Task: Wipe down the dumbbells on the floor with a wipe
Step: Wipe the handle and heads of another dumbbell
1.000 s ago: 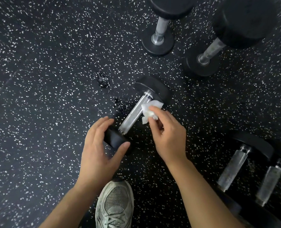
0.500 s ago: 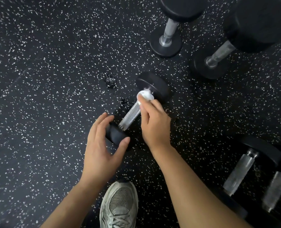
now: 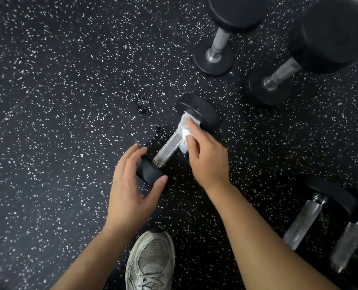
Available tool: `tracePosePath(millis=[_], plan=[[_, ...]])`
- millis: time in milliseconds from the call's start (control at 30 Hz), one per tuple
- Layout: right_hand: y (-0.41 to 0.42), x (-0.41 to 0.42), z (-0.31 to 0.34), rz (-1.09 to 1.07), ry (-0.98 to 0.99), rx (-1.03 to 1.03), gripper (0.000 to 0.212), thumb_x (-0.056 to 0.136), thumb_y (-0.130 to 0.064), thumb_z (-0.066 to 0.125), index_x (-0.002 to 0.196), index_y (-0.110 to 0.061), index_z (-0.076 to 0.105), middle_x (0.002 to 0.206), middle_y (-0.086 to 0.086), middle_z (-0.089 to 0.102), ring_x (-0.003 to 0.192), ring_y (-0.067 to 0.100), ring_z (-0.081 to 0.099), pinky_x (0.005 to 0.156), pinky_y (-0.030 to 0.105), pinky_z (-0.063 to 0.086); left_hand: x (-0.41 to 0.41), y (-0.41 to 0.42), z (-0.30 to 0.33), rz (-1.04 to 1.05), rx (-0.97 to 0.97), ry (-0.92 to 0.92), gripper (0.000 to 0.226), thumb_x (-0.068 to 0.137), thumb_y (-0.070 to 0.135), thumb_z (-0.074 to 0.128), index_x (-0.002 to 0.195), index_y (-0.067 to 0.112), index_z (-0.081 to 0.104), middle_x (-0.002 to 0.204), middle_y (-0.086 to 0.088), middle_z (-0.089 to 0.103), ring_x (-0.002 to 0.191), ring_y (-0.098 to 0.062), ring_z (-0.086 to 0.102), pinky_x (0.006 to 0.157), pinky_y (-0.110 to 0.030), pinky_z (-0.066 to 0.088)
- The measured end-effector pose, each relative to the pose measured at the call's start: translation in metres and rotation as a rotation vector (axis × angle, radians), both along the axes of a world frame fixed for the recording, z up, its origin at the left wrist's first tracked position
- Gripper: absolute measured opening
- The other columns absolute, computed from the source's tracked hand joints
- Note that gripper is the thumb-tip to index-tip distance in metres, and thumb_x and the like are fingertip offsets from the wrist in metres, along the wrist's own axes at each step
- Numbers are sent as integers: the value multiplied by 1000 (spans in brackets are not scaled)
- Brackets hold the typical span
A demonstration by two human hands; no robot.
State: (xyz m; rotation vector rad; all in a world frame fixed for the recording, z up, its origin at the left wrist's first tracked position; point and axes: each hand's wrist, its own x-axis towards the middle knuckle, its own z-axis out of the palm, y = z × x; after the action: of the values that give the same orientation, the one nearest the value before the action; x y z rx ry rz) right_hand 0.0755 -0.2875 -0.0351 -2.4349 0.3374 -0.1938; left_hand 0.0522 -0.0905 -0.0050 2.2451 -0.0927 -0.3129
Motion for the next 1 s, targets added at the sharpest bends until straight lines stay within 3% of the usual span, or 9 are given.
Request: tracePosePath(millis=[67,167,300,433,567,733,867,933,1000], plan=[[6,-1,-6,43,22,6,39,108,-20,50,145,-25,59,124,2,74,89,19,74,69,32,59,0,0,0,-1,-1,1,73,85,53,66,149,22,47,159,9,41,149,-5,36,122,-28,32],[16,-14,-6,235,7,62,38,108,-14,50,144,-21,62,117,-2,72,80,15,68,62,20,48,1,1,-1,10,-1,0,71,86,47,71,148,22,47,158,7,42,149,-6,36,122,-31,33],[15,-28,1,529,127,126,47,104,-16,43,146,-30,58,125,-7,69,96,22,71,76,38,59,0,1,-3,4,-12,-11,70,86,33,80,147,23,48,156,14,41,149,-4,35,122,-24,30],[-4,-12,1,294,-31,125,40,107,-17,50,145,-27,60,114,-8,73,70,0,61,58,26,52,-1,0,-3,-12,21,-16,73,85,49,70,149,21,46,159,8,40,149,-5,34,122,-22,27],[-13,1,-3,39,58,127,41,108,-23,49,147,-34,56,125,-4,73,103,12,70,87,37,59,-1,-1,0,-6,24,12,75,85,54,67,150,25,44,160,11,38,149,-4,34,121,-27,30],[11,-15,-7,253,61,137,42,107,-15,47,144,-28,61,115,-4,73,85,16,71,68,37,59,0,1,-3,7,18,-6,71,88,40,76,149,22,46,159,7,41,149,-6,35,122,-34,33],[12,-24,3,583,170,141,54,99,-17,40,146,-38,55,137,-12,66,107,24,72,85,43,60,0,2,-6,1,0,-18,71,87,42,73,149,21,46,158,5,43,150,-6,35,123,-31,32],[5,-16,3,547,109,89,48,103,-21,40,145,-38,57,123,-10,71,90,27,73,71,43,60,0,2,-6,-8,8,-30,69,90,44,74,149,21,46,159,5,42,150,-7,35,123,-30,31],[-9,-5,1,330,17,79,44,105,-21,41,145,-32,59,100,-8,72,73,23,70,58,40,58,-1,0,-4,-11,18,-21,71,89,49,71,149,22,46,159,7,41,150,-5,34,123,-28,29]])
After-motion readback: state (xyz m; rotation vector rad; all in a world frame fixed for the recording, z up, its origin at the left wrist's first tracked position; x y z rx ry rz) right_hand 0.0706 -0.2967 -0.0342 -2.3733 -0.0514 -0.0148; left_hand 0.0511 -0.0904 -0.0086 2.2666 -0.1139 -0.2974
